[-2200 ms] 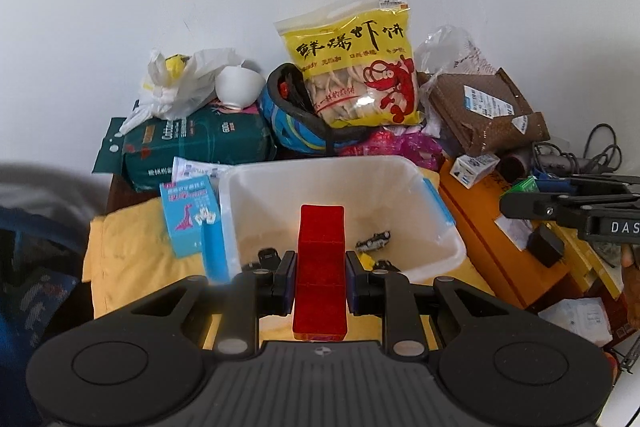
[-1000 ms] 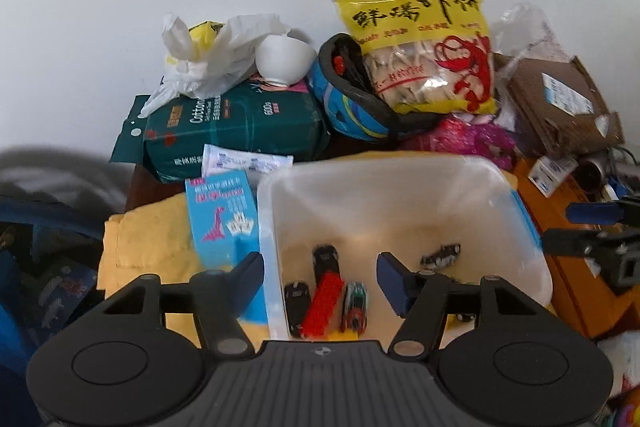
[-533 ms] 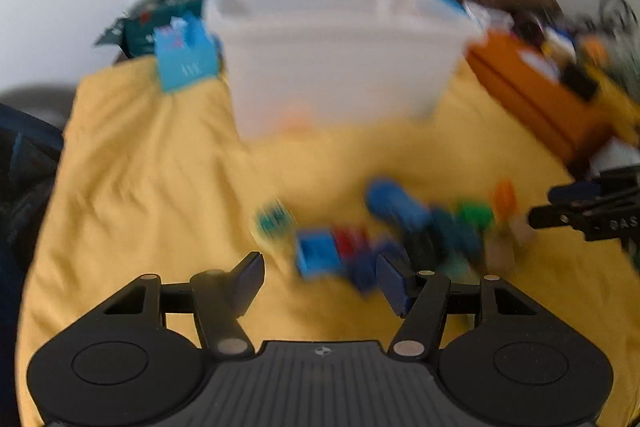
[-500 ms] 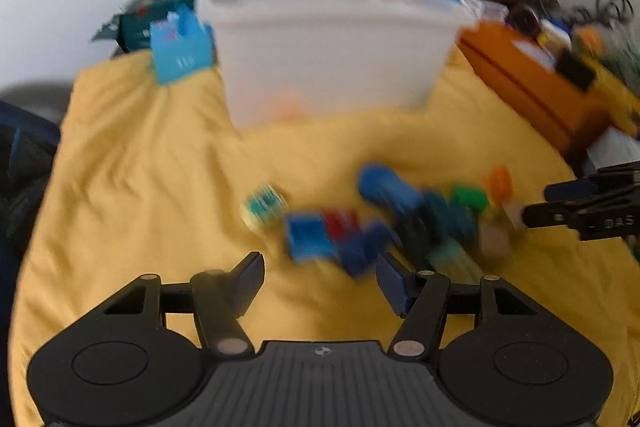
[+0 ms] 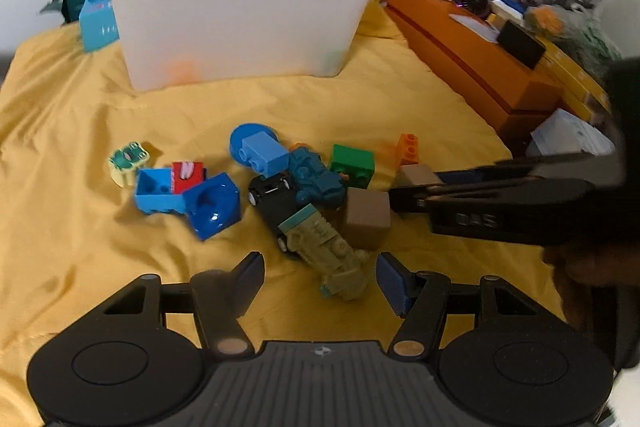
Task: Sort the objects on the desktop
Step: 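Grasp the olive-green toy train with the left tool while the right tool grasps the brown wooden cube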
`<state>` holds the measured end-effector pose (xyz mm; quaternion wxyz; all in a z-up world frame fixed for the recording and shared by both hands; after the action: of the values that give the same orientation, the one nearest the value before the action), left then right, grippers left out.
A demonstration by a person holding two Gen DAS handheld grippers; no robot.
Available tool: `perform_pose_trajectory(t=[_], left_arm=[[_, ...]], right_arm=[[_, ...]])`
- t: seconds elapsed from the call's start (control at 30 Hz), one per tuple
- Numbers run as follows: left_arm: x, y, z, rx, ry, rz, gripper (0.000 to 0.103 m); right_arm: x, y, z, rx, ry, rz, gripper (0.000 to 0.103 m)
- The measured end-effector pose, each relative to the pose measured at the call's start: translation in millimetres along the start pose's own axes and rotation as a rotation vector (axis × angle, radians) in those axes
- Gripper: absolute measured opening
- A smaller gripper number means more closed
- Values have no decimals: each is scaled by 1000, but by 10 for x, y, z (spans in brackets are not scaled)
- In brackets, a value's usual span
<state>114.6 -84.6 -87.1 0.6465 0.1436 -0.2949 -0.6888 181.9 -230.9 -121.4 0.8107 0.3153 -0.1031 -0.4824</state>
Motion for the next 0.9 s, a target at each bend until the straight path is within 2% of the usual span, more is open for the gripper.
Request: perform_pose_trajectory(t=[0.13, 0.17, 0.2, 0.27, 0.37, 0.6, 0.73, 0.9], left_arm=[[54, 28, -136, -13, -1, 19, 65], [58, 26, -167, -21, -8, 16, 62], [53, 16, -190, -28, -6, 7, 49], [24, 1, -179, -24, 20, -18, 35], [-47, -20, -106, -24, 2, -24, 35], [-246, -23, 272, 33, 15, -36, 35], [-392, 81, 500, 52, 17, -12, 35], [-617, 305, 735, 82, 46, 23, 35]], right_arm=[[120, -67, 172, 13, -3, -27, 37], [156, -87, 215, 14, -4, -36, 37], [193, -110, 261, 15, -5, -44, 37], [257, -156, 339, 17, -13, -57, 37], [339, -207, 425, 23, -16, -88, 37], [355, -212, 550, 55, 3, -115, 37], [258, -67, 648, 103, 26, -92, 37], [104, 267, 783, 168, 76, -75, 37]])
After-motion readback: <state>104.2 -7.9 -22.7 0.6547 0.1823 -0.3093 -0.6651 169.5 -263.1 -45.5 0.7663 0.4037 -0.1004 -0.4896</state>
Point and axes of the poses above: each gripper's, at about its wrist camera, not at the fingertips, and z roughly against the way its jaws point, x to its right, y to its top, the point moved 3 cm from there along -z, roughly the way its jaws point, and after that the axes turned 1 degree about -z, right-handed, at the moved point
